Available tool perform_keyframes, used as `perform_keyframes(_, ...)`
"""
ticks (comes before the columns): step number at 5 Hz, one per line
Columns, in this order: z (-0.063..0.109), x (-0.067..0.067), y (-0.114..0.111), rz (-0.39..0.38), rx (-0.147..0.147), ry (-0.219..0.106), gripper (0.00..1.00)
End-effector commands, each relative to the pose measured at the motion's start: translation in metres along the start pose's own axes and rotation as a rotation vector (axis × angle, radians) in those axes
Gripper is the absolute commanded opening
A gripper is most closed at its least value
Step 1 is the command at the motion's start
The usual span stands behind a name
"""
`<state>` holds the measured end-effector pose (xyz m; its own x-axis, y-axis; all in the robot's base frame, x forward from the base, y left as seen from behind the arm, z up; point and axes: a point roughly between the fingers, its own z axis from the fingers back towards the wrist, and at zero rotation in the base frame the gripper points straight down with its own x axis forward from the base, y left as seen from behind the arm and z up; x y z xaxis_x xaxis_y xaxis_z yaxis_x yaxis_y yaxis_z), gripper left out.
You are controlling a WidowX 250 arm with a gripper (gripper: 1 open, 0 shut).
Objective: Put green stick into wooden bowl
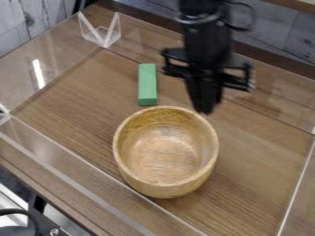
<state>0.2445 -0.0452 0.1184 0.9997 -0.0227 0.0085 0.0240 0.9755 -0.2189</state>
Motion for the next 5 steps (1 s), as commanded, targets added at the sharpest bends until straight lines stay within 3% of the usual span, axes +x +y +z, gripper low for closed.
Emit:
perform_keyframes(1,0.013,-0.001,0.007,-0.039,0.003,-0.053,0.0)
perform_keyframes(3,-0.016,-0.025,0.012,-0.065,-0.004,0.051,0.0)
perform_keyframes(4,-0.032,-0.035,0.015,-0.079,0.001,0.088,0.0)
perform_keyframes(5,-0.032,-0.035,0.017,-0.071,-0.001,0.098,1.0)
